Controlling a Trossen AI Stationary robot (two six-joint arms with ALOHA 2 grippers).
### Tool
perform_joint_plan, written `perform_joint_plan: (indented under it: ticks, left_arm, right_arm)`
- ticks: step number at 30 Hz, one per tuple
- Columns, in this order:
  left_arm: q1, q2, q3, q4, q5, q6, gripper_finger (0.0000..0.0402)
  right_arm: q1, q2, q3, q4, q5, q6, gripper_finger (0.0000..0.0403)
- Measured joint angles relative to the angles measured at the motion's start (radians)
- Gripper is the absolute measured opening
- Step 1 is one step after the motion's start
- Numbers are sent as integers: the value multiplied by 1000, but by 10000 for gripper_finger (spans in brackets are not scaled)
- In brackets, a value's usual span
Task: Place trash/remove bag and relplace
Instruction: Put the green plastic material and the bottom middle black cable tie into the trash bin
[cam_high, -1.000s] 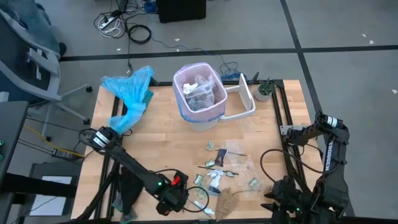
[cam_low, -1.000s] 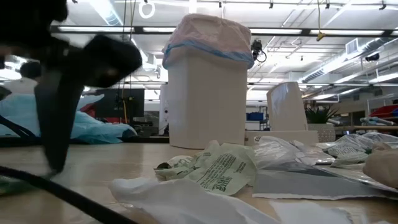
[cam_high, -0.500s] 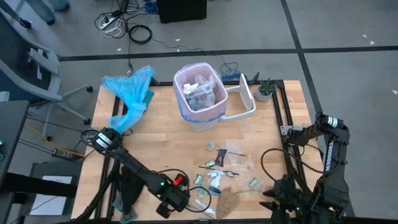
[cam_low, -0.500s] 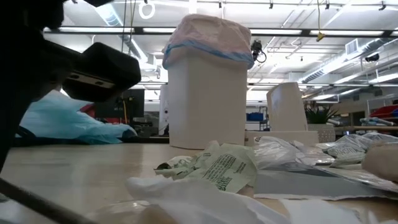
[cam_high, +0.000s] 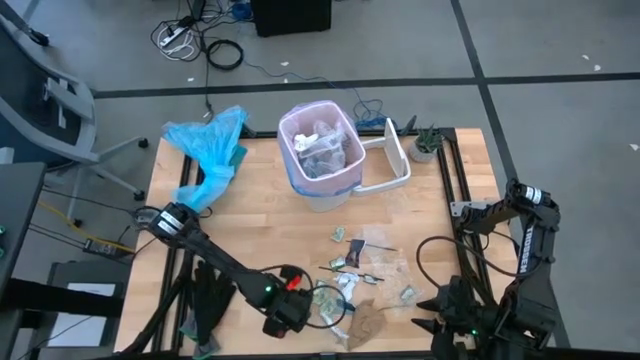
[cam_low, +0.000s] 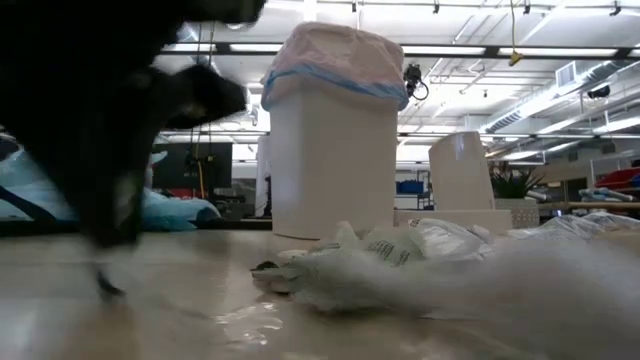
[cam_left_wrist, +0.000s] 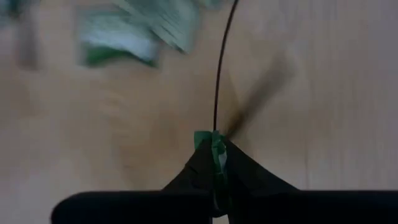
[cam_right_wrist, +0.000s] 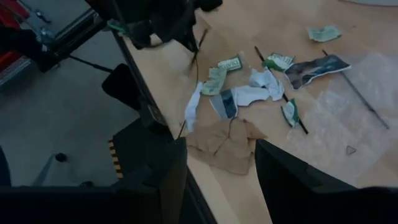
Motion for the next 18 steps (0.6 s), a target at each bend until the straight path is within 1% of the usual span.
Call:
perform_joint_plan:
  ticks: [3, 9, 14, 18]
  left_arm:
    - [14, -6, 55, -105, 1, -28, 15]
    - [46, -5, 188, -255, 9, -48, 15]
    - [89, -6, 307, -329, 10, -49, 15]
    - [131, -8, 411, -371, 2, -48, 15]
  right_arm:
    - [-11, 0, 0, -39, -18, -4, 176]
    - [-45, 0, 0, -183, -107, -1, 176]
    - [-70, -1, 0, -283, -113, -7, 173]
    - [-80, -16, -53, -271, -119, -35, 168]
